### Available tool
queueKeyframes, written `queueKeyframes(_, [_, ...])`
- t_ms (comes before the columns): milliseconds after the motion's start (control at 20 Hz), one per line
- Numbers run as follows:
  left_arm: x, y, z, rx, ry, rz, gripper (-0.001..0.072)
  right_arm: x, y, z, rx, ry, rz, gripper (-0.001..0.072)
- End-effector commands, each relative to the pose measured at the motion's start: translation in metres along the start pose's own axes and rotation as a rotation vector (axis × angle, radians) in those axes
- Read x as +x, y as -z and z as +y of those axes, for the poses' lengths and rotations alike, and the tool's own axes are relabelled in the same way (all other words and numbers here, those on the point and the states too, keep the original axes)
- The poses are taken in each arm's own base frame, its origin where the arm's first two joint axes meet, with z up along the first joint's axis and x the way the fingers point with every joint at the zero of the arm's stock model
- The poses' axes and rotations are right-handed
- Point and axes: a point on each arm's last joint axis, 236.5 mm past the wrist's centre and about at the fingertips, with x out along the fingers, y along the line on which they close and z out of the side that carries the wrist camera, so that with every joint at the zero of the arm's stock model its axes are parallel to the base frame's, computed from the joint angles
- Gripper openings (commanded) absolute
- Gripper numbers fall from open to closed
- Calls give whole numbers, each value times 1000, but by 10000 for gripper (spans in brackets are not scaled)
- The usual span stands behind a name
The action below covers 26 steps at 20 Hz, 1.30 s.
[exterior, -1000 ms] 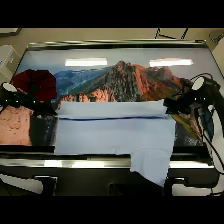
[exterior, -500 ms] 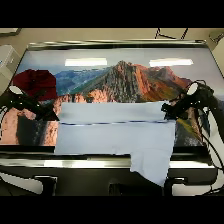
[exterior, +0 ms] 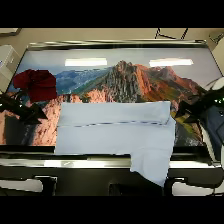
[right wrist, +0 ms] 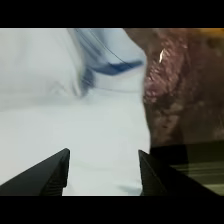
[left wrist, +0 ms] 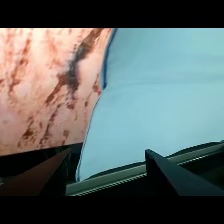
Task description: Fold the clothes and pants, and hang the long-sleeved shirts on hangers.
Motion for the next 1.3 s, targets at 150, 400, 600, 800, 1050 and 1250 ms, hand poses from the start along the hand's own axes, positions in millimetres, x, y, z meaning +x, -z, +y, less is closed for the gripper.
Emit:
queueKeyframes(150, [81, 106, 37, -78, 38, 126, 432, 38, 71, -38, 73, 4, 118, 509])
queueKeyframes(400, [111, 116, 29, -94, 110, 115, 428, 40, 77, -38, 67, 1, 137, 508])
queueKeyframes(600, [116, 119, 29, -107, 119, 125, 427, 40, 77, -38, 67, 1, 137, 508])
queueKeyframes(800, [124, 126, 28, -106, 117, 145, 326, 40, 78, -38, 67, 1, 141, 507])
queueKeyframes(1050, [131, 118, 25, -120, 97, 118, 24, 58, 107, -45, 33, 13, 197, 512])
queueKeyframes(1250, [130, 118, 25, -109, 96, 115, 24, 107, 149, -35, 18, -74, 273, 563])
